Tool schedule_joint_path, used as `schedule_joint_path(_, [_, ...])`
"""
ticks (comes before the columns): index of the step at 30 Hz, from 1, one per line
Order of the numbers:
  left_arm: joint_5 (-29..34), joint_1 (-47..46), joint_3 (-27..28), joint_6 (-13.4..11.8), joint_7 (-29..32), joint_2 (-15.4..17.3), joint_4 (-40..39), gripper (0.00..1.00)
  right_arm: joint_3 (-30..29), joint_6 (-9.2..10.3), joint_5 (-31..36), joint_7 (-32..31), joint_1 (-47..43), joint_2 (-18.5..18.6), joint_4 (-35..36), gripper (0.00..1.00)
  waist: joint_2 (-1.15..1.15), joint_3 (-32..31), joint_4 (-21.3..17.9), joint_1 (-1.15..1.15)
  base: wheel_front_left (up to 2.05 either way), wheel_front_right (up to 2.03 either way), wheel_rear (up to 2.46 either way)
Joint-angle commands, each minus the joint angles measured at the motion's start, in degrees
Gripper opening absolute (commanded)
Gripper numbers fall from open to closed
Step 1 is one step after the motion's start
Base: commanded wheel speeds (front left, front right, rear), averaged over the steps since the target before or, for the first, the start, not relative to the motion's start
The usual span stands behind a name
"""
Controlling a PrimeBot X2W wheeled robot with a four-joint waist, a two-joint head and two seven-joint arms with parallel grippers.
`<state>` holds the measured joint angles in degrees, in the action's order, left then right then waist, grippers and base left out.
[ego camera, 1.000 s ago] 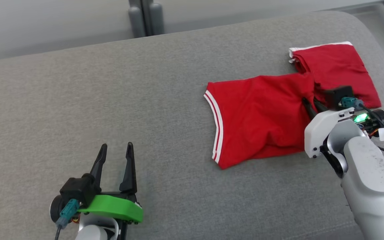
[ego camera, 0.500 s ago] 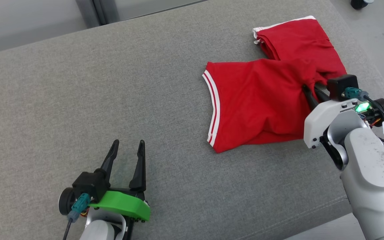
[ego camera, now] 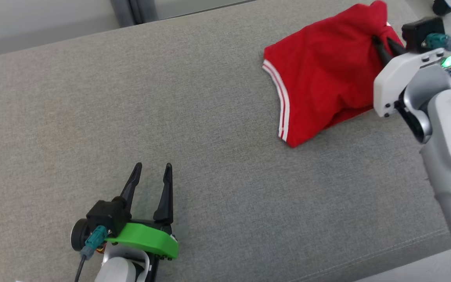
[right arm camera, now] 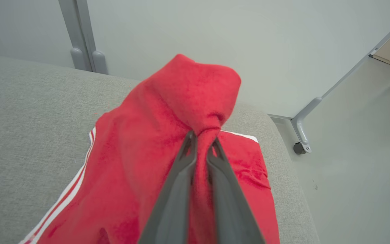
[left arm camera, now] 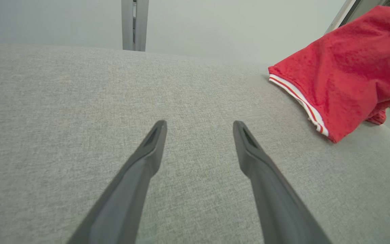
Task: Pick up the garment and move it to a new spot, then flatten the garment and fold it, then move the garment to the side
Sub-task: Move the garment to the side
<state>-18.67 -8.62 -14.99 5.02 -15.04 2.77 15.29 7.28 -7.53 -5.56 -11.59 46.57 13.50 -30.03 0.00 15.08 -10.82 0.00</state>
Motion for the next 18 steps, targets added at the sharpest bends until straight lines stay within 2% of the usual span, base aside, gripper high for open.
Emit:
schedule_joint_path(1, [-0.68, -0.88, -0.16, -0.21, -0.16, 0.25, 0.04, 1.00, 0.04, 0.10, 0.07, -1.07, 1.50, 1.86, -0.67, 0.00, 0.00, 0.28, 0.92, 0.00, 0.00, 0.00, 0.00])
schedule_joint_path(6, [-0.95, -1.07, -0.91, -0.28, -0.16, 0.25, 0.07, 1.00, 0.87, 0.10, 0.30, -5.14, 4.98, 8.01, -3.47, 0.00, 0.00, 0.82, 3.05, 0.00, 0.00, 0.00, 0.00])
schedule_joint_path(11, [-0.46, -1.54, -1.15, -0.21, -0.16, 0.25, 0.06, 1.00, -0.01, 0.10, 0.65, -6.24, 7.37, 12.70, -6.78, 0.00, 0.00, 2.02, 4.81, 0.00, 0.00, 0.00, 0.00])
schedule_joint_path(18, [0.34, -2.17, -1.45, 0.10, -0.16, 0.24, 0.28, 1.00, -3.54, 0.10, 2.40, -4.26, 9.51, 14.09, -12.64, 0.00, 0.00, 4.01, 6.56, 0.00, 0.00, 0.00, 0.00])
